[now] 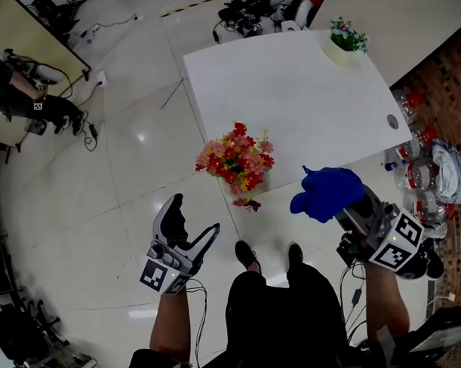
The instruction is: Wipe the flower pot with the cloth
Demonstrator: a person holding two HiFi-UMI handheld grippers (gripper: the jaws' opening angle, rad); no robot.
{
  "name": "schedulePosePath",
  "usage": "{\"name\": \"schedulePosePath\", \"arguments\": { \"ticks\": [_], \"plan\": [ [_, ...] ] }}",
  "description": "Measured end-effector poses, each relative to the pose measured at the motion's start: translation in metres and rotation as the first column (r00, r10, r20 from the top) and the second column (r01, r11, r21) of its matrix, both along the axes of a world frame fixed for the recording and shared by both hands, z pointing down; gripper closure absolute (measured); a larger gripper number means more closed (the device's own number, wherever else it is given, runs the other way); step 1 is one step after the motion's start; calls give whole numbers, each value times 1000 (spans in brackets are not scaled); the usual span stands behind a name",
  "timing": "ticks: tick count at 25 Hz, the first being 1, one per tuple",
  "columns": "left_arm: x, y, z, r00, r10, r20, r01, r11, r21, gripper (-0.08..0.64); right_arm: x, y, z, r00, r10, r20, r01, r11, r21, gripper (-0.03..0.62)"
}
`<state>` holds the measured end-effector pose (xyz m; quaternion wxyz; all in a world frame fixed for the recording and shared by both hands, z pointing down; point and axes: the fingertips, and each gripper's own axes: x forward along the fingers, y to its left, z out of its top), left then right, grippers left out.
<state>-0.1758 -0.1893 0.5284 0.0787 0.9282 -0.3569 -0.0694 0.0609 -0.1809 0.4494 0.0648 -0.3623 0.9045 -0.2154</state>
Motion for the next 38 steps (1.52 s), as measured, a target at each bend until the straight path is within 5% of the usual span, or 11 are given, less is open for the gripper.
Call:
{"name": "schedulePosePath", "arguments": {
  "ticks": [7, 13, 20, 27, 31, 38],
  "plan": [
    [26, 67, -85, 988, -153, 12, 151, 986, 74, 313, 23, 39, -37, 996, -94, -7, 94, 994, 58, 532],
    [59, 152, -127, 928, -367, -59, 371, 927, 57, 557, 49, 102, -70, 973, -225, -45, 229, 967, 116, 532],
    [64, 222, -166, 893, -448, -31, 449, 893, 30, 557, 42, 162, -113, 960, -267, -82, 278, 942, 187, 532],
    [52, 307, -191, 912, -408, 42, 405, 912, 65, 557, 19, 245, -118, 971, -178, -158, 211, 949, 233, 532],
    [57, 351, -201, 937, -334, 99, 325, 941, 95, 557, 7, 297, -109, 979, -134, -153, 166, 961, 221, 532],
    [74, 399, -216, 953, -288, 99, 280, 956, 84, 557, 7, 362, -117, 975, -101, -197, 143, 966, 214, 532]
  ]
}}
